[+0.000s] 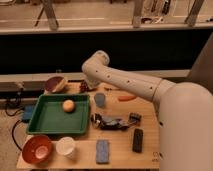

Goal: Place grapes in metal cup

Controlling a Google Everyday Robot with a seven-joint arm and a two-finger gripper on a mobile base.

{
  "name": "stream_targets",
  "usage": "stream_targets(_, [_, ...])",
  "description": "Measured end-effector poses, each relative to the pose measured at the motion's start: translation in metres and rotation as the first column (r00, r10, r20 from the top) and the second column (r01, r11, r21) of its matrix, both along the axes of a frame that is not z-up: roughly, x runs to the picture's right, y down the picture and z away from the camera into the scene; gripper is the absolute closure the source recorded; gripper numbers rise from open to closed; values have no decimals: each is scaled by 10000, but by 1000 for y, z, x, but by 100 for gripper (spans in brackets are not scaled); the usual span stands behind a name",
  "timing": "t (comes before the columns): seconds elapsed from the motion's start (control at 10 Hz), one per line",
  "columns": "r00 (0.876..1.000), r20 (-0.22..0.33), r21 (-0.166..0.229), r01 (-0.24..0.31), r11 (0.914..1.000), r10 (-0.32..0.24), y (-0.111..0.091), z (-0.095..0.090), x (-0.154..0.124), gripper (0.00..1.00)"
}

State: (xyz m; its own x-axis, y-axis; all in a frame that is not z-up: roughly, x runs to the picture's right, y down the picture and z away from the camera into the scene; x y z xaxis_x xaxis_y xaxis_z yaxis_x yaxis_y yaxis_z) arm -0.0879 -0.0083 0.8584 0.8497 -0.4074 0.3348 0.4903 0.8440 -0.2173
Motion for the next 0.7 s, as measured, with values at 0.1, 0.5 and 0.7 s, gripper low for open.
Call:
stream_targets(0.1, [9998, -2, -152, 184, 9997, -184, 8, 13, -5, 35])
stream_targets(0.5, [9987, -470, -344, -213, 9992, 197, -2, 57, -3, 20])
stream_targets(0.7, [9966, -706, -243, -440, 9987, 422, -19, 72, 1, 20])
